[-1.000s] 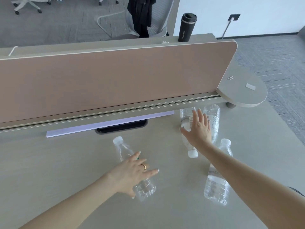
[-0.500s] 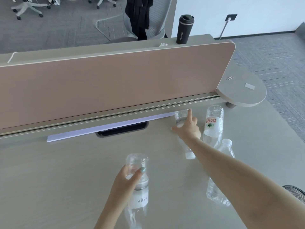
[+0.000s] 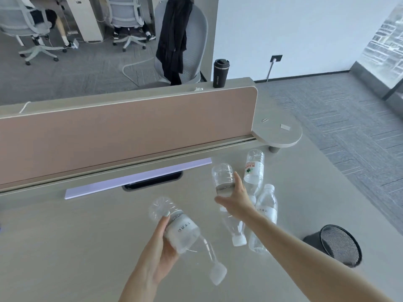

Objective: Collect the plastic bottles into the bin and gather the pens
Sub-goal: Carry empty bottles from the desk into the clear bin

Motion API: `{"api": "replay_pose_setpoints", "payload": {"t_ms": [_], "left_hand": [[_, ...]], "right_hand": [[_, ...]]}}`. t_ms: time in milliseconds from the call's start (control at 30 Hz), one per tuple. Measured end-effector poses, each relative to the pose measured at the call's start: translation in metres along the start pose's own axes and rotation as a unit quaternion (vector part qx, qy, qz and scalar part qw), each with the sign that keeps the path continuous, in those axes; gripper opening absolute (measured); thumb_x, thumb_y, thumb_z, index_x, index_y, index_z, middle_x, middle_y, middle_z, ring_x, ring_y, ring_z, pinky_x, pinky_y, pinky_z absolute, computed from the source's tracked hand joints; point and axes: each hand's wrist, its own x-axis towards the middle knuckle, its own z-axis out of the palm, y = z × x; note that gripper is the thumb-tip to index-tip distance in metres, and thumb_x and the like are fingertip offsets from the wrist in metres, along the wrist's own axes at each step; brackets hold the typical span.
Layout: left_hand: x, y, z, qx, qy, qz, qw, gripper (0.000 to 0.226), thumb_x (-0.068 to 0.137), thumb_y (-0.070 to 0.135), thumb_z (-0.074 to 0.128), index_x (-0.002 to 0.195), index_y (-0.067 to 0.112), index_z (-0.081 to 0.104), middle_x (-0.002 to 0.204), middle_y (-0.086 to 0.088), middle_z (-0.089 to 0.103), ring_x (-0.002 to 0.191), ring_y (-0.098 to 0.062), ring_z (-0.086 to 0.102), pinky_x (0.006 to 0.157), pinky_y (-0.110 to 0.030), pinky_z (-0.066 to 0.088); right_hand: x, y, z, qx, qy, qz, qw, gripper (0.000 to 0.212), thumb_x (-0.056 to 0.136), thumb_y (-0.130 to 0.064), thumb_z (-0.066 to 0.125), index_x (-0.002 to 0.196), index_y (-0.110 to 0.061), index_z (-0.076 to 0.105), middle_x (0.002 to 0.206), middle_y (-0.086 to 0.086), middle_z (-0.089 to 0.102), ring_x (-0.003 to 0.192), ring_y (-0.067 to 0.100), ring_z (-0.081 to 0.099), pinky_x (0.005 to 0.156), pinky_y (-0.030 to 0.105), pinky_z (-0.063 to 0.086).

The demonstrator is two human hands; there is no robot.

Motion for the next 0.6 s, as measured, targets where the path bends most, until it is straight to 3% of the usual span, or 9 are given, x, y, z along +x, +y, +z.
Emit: {"api": "replay_pose_setpoints", "payload": {"t_ms": [100,200,300,367,433,533,600], "left_hand": [[-0.014,-0.01,0.02,0.006,-0.028,0.011,1.0,0.05,0.078,0.031,0.064,0.123,0.01,0.058,0.106,-0.014,0.059,0.098,-0.03,0.057,0.059,-0.034,0.057],[-0.031,-0.02,0.044,0.037,-0.073,0.033,0.996,0.041,0.079,0.036,0.059,0.115,0.015,0.062,0.101,-0.013,0.058,0.089,-0.027,0.061,0.056,-0.032,0.055],[-0.046,-0.039,0.074,0.079,-0.091,0.026,0.992,0.033,0.087,0.045,0.046,0.099,0.02,0.064,0.075,-0.005,0.063,0.059,-0.015,0.064,0.056,-0.031,0.049],[-0.052,-0.052,0.096,0.093,-0.087,0.037,0.991,0.033,0.091,0.045,0.043,0.095,0.02,0.065,0.064,-0.002,0.063,0.056,-0.015,0.061,0.061,-0.032,0.042],[-0.059,-0.069,0.125,0.117,-0.107,0.042,0.986,0.035,0.09,0.043,0.046,0.1,0.016,0.065,0.068,-0.005,0.065,0.061,-0.019,0.06,0.063,-0.033,0.043],[-0.073,-0.1,0.171,0.14,-0.169,0.035,0.975,0.049,0.077,0.048,0.053,0.11,0.014,0.065,0.084,-0.013,0.065,0.07,-0.025,0.058,0.064,-0.035,0.043],[-0.087,-0.126,0.202,0.16,-0.194,0.022,0.968,0.053,0.073,0.05,0.055,0.109,0.013,0.065,0.082,-0.015,0.062,0.069,-0.027,0.057,0.065,-0.035,0.043]], "right_hand": [[-0.029,0.006,-0.023,0.045,0.009,-0.016,0.999,0.098,0.073,-0.024,0.066,0.148,-0.035,0.004,0.138,-0.004,0.036,0.105,0.022,0.055,0.048,0.02,0.046],[-0.059,0.012,-0.055,0.071,0.032,-0.025,0.997,0.093,0.075,-0.022,0.063,0.148,-0.033,0.006,0.129,-0.009,0.036,0.096,0.022,0.057,0.044,0.017,0.043],[-0.094,0.027,-0.094,0.121,0.057,-0.046,0.99,0.076,0.078,-0.017,0.064,0.142,-0.026,0.023,0.111,-0.01,0.048,0.097,0.026,0.06,0.056,0.029,0.053],[-0.116,0.043,-0.118,0.146,0.069,-0.054,0.985,0.069,0.079,-0.016,0.066,0.138,-0.022,0.03,0.102,-0.014,0.053,0.101,0.024,0.06,0.059,0.02,0.05],[-0.136,0.065,-0.146,0.177,0.083,-0.061,0.979,0.072,0.076,-0.02,0.069,0.137,-0.029,0.033,0.11,-0.013,0.058,0.094,0.011,0.062,0.064,0.012,0.047],[-0.17,0.104,-0.189,0.224,0.123,-0.076,0.964,0.057,0.073,-0.016,0.07,0.12,-0.036,0.045,0.098,-0.009,0.065,0.077,0.004,0.063,0.069,0.016,0.049],[-0.198,0.132,-0.218,0.238,0.156,-0.075,0.956,0.05,0.074,-0.012,0.068,0.112,-0.037,0.048,0.092,-0.007,0.066,0.073,0.003,0.062,0.07,0.018,0.049]]}}
